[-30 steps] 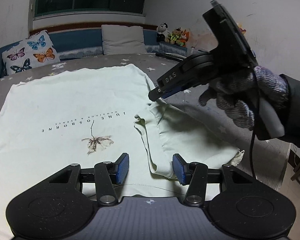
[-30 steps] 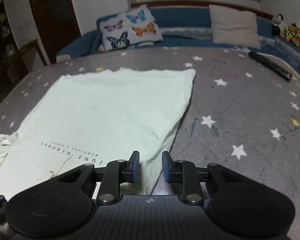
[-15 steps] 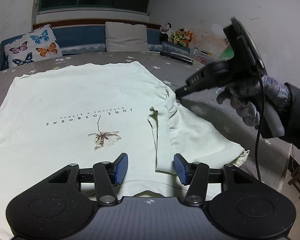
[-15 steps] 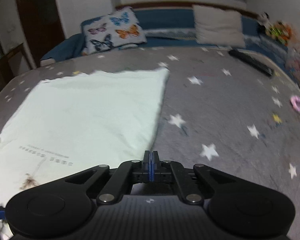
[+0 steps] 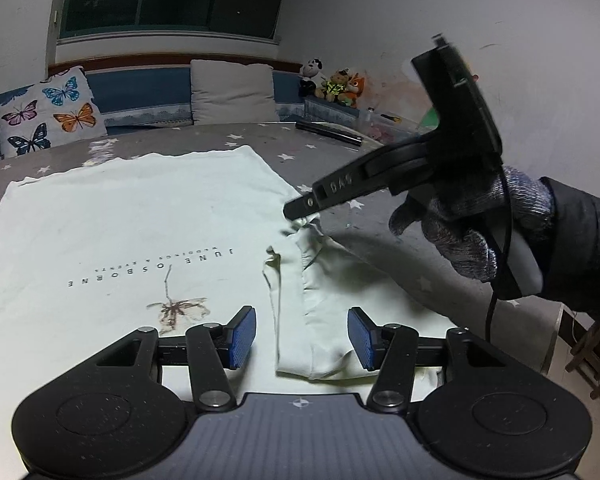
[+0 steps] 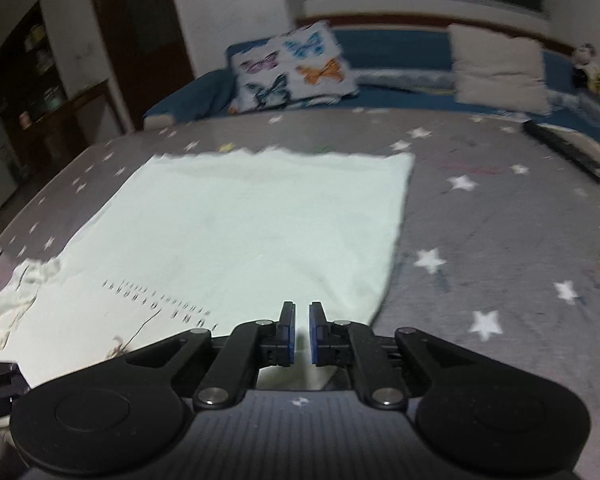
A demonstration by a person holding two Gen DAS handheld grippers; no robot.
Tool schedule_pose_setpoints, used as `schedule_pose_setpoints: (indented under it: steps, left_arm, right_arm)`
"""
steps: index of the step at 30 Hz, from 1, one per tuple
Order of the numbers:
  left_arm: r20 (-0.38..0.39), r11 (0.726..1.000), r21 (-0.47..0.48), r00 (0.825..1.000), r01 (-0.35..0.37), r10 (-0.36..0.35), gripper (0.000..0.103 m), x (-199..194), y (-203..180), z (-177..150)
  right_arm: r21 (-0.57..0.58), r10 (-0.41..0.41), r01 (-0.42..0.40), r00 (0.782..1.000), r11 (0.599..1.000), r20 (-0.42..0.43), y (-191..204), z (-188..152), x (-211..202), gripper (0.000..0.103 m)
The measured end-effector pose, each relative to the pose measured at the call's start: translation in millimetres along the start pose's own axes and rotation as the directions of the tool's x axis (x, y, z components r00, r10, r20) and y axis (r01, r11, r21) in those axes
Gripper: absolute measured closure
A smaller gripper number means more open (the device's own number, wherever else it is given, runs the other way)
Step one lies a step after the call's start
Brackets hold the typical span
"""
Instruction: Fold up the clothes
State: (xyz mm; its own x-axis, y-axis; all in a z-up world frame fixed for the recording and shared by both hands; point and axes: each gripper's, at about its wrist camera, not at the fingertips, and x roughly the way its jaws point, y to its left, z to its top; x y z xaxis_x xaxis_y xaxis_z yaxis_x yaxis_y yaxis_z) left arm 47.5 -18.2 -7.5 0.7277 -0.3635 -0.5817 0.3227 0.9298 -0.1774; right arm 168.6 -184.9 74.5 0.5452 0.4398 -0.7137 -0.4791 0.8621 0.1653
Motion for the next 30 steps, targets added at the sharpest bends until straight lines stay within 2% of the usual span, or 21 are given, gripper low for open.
schedule_pose_setpoints:
  steps: [2,4,6,8,13,16,19,22,26,30]
  left_arm:
    - [-0.001,1.000,-0.006,1.000,-0.013,0.013,0.049,-2,4,0]
    - [0.000,1.000,-0.018,1.000,-0.023,0.023,0.049,-3,9,-1]
    - [0.002,1.000,-0.023,1.000,-0.020,0.020,0.049,-4,10,0]
    - [0.005,1.000,-0.014,1.000,-0.012,0.012,0.049,-3,7,0]
    - [-0.016,1.000,0.016,1.000,-0.012,0.013,0.050,6,-3,-3]
    - [-0.032,0.999,0.026,0.999,-0.028,0.029,0.051,11,-4,-5]
    - [-0.048,0.998,0.037,0.998,-0.044,0.046,0.051,13,-4,-8]
    - [-0.055,0.998,0.038,0.997,-0.056,0.058,0.051,11,-3,-11]
    - [-0.027,0.997,0.022,0.997,-0.073,0.073,0.051,-2,1,-12]
    - [-0.003,0.993,-0.014,0.994,-0.113,0.113,0.049,-19,10,-12]
  right_arm:
    - [-0.024,-0.023,0.022,0.999,0.999,-0.039,1,0,5,0.096]
    - [-0.060,-0.081,0.077,0.995,0.995,-0.060,0,-4,4,0.096]
    - [-0.087,-0.134,0.128,0.989,0.988,-0.061,-5,-7,-1,0.095]
    - [-0.065,-0.140,0.136,0.988,0.989,-0.058,-11,-11,-7,0.095]
    - [-0.062,-0.066,0.067,0.998,0.996,0.022,-4,-15,-30,0.095]
    - [-0.116,0.022,-0.021,1.000,0.993,0.009,13,-17,-28,0.095]
    - [-0.129,-0.001,-0.003,1.000,0.992,-0.026,17,-21,-12,0.095]
    - [-0.085,0.001,-0.004,1.000,0.996,-0.028,12,-20,-5,0.095]
    - [-0.099,0.015,-0.016,1.000,0.995,-0.006,15,-21,-25,0.095]
    - [-0.156,0.040,-0.043,0.999,0.987,-0.026,28,-33,-44,0.092]
